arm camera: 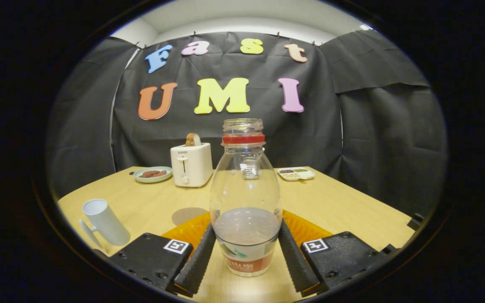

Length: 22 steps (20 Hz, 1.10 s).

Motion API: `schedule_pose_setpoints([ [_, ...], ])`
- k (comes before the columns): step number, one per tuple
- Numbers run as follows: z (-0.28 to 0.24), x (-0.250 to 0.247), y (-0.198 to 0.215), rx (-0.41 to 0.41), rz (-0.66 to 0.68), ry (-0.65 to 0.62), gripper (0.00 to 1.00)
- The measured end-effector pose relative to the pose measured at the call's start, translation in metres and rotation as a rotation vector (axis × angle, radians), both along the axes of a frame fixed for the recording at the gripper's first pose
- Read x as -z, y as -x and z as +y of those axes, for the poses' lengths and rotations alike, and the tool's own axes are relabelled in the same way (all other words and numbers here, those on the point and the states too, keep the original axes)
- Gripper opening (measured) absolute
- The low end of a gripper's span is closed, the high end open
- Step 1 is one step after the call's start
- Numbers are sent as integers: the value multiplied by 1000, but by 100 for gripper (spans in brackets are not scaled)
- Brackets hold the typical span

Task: Take the bottle from table, then pour the juice into the cup, finally place the bottle on the coaster

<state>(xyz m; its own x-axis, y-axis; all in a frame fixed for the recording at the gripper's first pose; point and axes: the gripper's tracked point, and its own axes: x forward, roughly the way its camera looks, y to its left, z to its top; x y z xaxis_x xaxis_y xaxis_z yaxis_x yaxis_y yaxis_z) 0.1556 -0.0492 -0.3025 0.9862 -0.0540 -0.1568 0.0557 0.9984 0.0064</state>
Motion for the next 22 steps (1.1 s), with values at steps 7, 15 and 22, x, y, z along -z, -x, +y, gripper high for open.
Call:
schedule_pose_setpoints([
  [7, -3, -21, 9, 3, -4, 57, 82],
  [15, -8, -76, 18, 22, 8, 150, 82],
  [22, -1, -119, 22, 47, -25, 289, 81],
])
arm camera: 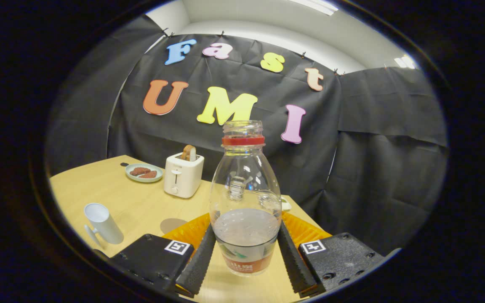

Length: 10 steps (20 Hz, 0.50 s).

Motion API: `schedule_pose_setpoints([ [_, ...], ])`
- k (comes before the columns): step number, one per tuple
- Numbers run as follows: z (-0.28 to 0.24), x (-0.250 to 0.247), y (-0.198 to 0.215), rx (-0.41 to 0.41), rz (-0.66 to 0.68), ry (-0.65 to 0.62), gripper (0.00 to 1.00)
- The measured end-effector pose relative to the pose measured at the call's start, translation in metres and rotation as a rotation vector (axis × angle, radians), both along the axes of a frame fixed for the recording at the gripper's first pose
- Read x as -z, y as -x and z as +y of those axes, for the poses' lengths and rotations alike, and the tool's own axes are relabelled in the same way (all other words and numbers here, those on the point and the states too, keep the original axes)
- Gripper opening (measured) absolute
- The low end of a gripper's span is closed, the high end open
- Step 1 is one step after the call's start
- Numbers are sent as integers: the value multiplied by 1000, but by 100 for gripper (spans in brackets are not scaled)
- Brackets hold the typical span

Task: Take the bottle from table, then pour the juice into the cup, finally place the bottle on the coaster

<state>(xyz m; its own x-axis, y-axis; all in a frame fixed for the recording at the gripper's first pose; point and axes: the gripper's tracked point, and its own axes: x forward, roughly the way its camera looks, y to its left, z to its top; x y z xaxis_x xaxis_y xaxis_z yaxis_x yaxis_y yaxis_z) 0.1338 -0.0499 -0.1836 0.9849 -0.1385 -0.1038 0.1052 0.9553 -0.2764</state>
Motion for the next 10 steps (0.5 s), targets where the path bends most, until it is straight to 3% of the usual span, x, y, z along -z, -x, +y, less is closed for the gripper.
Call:
schedule_pose_setpoints([
  [3, 20, -20, 2, -20, -41, 86, 81],
  [10, 72, -18, 2, -106, 1, 222, 81],
])
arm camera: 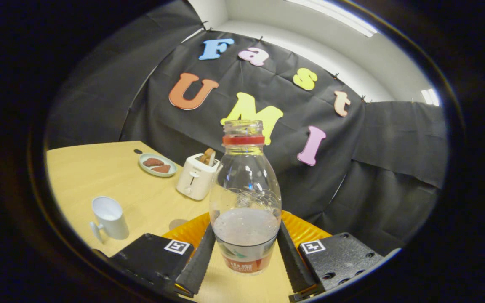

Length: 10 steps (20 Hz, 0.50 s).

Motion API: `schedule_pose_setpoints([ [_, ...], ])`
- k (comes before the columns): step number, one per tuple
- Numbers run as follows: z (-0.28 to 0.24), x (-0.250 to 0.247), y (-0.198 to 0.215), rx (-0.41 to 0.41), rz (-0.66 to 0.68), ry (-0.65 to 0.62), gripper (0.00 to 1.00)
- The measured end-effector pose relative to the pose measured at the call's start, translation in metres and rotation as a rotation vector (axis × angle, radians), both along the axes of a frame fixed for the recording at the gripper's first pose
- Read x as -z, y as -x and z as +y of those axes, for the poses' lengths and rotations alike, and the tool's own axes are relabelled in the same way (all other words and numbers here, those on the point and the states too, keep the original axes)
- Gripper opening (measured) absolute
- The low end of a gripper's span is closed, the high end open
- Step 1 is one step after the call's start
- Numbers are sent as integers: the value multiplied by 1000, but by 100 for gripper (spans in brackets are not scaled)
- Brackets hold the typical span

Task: Take the bottle from table, then pour the juice into the cup, finally place the bottle on the coaster

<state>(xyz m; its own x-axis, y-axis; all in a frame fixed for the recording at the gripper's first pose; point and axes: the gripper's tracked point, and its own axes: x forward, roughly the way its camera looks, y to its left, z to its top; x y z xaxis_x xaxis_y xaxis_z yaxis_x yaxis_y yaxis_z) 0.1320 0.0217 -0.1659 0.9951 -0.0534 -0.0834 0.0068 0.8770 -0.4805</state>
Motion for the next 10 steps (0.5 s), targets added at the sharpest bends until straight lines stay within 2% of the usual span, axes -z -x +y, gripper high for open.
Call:
schedule_pose_setpoints([
  [5, 29, 23, 0, -39, 44, 152, 81],
  [10, 44, 36, -3, -25, 44, 311, 81],
])
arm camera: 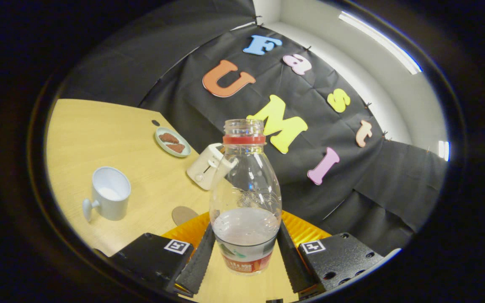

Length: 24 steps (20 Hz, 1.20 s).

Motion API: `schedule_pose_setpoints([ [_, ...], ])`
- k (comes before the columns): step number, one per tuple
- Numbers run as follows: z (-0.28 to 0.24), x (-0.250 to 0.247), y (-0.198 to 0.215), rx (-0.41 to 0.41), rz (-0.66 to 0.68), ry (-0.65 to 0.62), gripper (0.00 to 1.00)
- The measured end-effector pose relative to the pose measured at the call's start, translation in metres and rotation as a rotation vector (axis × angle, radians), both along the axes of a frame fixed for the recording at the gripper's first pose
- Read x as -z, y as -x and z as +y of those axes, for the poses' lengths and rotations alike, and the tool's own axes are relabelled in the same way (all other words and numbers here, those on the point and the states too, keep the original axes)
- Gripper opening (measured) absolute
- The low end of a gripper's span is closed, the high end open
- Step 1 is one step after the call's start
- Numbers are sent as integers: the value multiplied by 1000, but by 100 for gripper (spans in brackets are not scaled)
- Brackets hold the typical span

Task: Take the bottle from table, then pour the juice into the cup, finally place the bottle on the coaster

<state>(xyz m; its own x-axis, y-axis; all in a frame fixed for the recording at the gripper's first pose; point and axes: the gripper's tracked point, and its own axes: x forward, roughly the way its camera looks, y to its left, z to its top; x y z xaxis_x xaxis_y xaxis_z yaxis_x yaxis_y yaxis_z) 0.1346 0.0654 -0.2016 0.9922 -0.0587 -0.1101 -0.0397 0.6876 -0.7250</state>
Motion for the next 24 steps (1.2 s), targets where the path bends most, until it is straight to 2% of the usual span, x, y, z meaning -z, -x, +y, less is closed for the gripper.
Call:
schedule_pose_setpoints([
  [4, 10, 13, -5, -11, 8, 92, 81],
  [6, 16, 5, -3, -6, -41, 119, 81],
  [17, 30, -10, -11, -23, -112, 469, 80],
  [24, 48, -3, -12, -47, -102, 558, 80],
])
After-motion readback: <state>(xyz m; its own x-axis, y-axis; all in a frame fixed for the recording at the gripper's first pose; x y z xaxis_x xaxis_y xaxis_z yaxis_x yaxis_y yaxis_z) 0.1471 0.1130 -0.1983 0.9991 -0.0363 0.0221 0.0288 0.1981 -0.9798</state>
